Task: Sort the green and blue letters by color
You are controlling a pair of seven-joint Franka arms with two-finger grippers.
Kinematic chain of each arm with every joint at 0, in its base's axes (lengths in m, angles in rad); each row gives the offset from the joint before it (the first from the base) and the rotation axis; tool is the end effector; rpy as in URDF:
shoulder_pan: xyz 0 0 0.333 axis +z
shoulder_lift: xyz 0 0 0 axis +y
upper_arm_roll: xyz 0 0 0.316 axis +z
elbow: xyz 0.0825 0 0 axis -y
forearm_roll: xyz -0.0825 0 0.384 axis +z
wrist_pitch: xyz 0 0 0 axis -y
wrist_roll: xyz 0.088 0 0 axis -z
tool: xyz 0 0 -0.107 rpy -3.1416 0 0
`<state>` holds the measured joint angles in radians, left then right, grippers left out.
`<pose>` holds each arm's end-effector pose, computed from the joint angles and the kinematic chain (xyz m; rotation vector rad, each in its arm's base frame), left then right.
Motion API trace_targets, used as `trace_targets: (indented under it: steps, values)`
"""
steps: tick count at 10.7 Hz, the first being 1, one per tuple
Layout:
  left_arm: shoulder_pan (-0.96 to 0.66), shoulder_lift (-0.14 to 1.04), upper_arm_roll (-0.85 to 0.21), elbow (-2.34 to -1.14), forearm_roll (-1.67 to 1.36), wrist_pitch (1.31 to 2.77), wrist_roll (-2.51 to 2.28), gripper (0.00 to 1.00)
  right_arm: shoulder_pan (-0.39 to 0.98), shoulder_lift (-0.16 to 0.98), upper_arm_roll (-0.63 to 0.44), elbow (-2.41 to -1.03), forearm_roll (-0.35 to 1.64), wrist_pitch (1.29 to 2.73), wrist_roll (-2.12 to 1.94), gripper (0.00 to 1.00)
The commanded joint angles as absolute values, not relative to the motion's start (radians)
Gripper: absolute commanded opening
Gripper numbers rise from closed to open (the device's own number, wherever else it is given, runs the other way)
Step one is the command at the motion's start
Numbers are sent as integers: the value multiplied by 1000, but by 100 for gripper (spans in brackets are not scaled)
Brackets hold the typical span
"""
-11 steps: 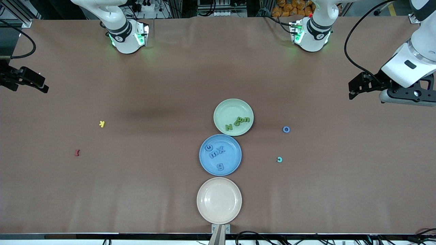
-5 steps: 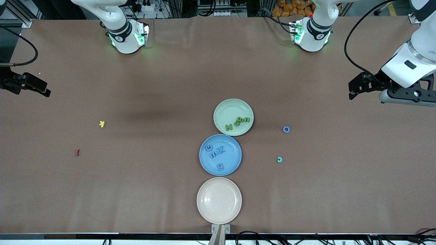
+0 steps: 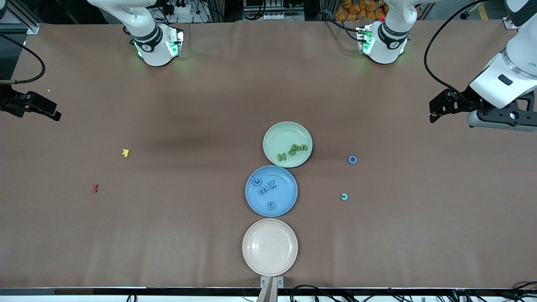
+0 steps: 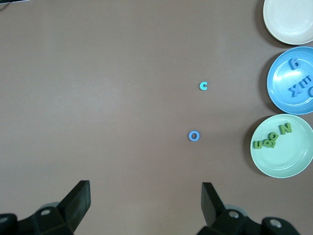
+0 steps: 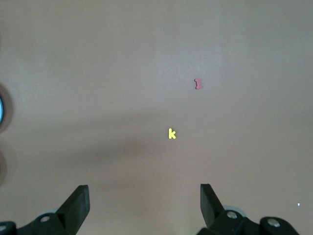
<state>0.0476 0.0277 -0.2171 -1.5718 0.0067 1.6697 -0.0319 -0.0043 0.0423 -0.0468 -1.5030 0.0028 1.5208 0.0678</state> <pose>0.5647 -0.0942 0.6178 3.1258 -0.2156 0.1106 0.5622 -0.0278 0.6284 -3.1352 0.1864 0.0384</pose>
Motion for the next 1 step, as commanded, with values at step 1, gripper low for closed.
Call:
trace_targets:
  steps: [1]
  values:
    - [55, 23, -219, -1575, -11, 1678, -14, 100, -14, 66, -75, -1470, -14, 1517, 64, 100]
